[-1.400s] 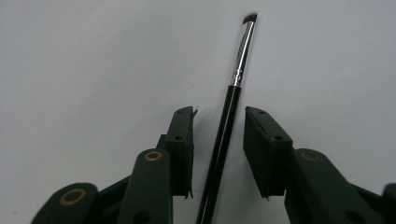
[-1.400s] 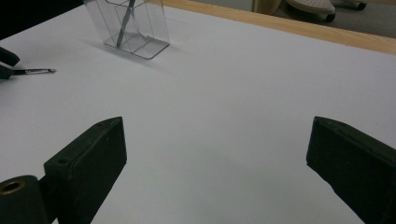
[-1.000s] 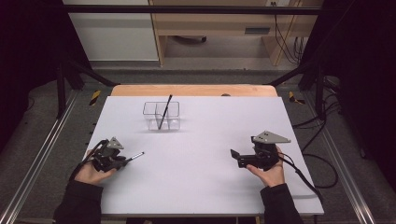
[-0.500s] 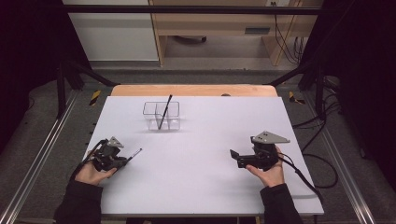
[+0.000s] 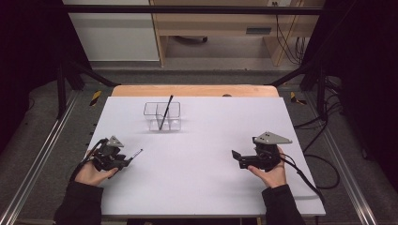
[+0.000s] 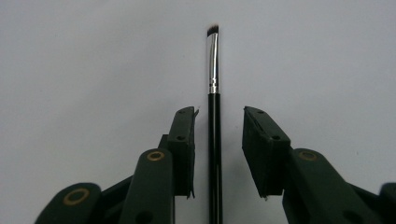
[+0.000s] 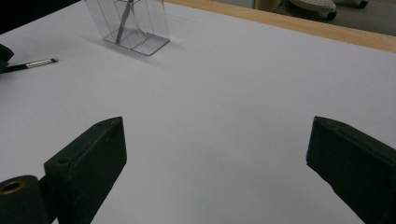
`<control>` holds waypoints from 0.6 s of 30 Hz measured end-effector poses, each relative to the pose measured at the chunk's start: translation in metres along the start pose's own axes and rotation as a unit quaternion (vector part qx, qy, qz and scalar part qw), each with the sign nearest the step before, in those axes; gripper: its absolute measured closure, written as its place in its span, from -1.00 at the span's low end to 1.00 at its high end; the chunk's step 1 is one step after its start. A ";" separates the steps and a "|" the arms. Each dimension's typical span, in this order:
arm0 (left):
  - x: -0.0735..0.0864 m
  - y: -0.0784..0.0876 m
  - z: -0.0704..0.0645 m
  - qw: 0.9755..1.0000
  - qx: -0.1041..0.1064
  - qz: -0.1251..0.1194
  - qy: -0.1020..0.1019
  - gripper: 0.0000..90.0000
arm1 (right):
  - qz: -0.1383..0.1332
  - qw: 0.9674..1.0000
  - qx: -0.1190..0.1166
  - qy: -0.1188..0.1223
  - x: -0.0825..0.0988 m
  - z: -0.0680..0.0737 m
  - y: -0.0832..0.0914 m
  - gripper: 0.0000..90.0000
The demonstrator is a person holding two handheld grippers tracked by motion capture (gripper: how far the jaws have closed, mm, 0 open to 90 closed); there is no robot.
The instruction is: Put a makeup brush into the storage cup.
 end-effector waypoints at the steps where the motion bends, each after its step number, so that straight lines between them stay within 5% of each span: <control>1: -0.001 0.000 0.000 1.000 0.000 0.000 0.000 0.39 | 0.000 1.000 0.000 0.000 0.000 0.000 0.000 -0.88; 15: -0.030 0.007 0.000 0.998 -0.023 0.026 -0.045 -0.01 | -0.005 1.000 0.001 -0.003 -0.002 0.000 0.004 -0.88; 18: -0.035 0.009 0.002 0.999 -0.021 0.025 -0.041 -0.03 | -0.003 1.000 -0.001 -0.003 -0.001 0.000 0.003 -0.88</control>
Point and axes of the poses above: each handheld gripper's, and its own axes: y roughly backward along the jaws, x roughly out of its underside, z roughly to its left, the point moved 6 cm from there along -y, roughly forward along the jaws, and after that the axes turned 15 degrees about -x, right-handed, at the moved point
